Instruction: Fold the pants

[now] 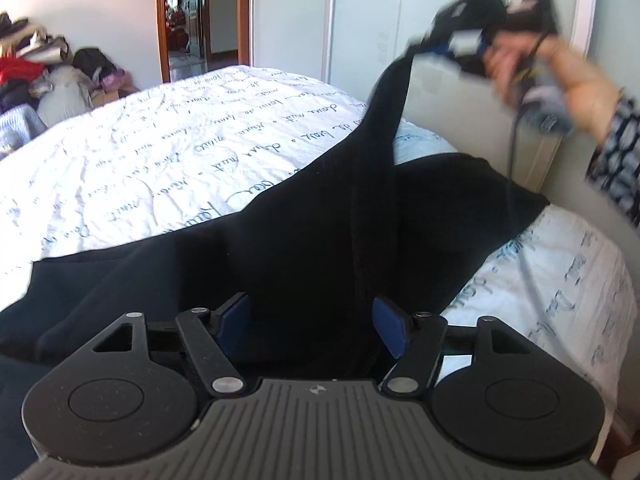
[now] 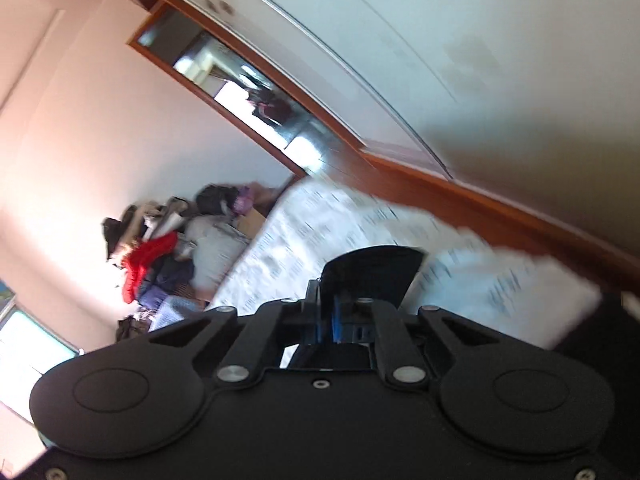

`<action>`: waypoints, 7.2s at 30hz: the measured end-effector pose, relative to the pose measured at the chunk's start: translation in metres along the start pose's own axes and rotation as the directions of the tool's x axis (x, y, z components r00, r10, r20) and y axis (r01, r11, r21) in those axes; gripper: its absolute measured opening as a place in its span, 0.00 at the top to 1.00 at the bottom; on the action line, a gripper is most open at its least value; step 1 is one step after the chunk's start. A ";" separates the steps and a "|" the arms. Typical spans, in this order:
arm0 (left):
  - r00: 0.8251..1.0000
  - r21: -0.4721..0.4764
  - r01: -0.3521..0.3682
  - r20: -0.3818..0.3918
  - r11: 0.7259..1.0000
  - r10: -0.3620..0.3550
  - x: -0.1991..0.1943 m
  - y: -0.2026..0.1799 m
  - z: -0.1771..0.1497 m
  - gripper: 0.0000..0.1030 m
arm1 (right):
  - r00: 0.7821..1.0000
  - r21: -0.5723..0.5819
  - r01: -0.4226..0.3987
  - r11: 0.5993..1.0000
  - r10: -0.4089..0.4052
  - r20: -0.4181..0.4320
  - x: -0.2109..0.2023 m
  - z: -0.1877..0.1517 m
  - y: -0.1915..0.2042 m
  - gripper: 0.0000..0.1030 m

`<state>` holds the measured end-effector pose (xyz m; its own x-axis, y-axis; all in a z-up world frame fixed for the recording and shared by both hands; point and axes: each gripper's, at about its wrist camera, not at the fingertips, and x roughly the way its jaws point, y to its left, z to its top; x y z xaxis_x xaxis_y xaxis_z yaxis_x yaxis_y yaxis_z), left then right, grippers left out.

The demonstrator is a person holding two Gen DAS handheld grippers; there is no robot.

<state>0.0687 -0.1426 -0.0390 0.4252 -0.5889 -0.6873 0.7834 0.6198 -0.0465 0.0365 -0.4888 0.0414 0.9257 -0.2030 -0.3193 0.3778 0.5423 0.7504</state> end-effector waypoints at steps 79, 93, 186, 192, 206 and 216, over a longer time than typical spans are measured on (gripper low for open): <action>0.999 0.004 -0.008 -0.032 1.000 0.009 0.015 -0.020 0.017 0.12 | 0.971 0.261 0.218 0.940 -0.181 -0.157 -0.083 -0.062 -0.176 0.31; 0.954 -0.081 -0.296 -0.068 0.952 0.291 -0.033 0.071 -0.021 0.12 | 0.934 -0.721 -0.349 0.599 0.154 -0.323 0.001 -0.159 0.089 0.31; 0.994 0.144 -0.074 -0.074 0.987 0.085 0.195 -0.109 0.132 0.00 | 0.978 0.177 0.110 0.978 -0.075 -0.193 -0.115 -0.091 -0.162 0.26; 0.989 0.227 -0.146 0.019 0.963 0.146 0.158 -0.121 0.119 0.02 | 0.985 0.271 0.105 0.957 -0.063 -0.158 -0.101 -0.093 -0.164 0.26; 0.998 0.104 -0.022 -0.055 0.994 0.027 0.116 -0.093 0.105 0.02 | 0.987 0.374 0.156 0.914 -0.133 -0.088 -0.101 -0.105 -0.159 0.76; 0.998 0.008 0.024 -0.064 1.000 -0.023 0.103 -0.065 0.115 0.03 | 0.979 -0.451 0.176 0.875 -0.205 -0.016 -0.104 -0.108 -0.056 0.91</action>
<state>0.1139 -0.3027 -0.0235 0.3770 -0.5691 -0.7308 0.7971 0.6011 -0.0569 -0.0836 -0.4096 -0.0298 0.8282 -0.2969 -0.4753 0.4840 0.8066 0.3394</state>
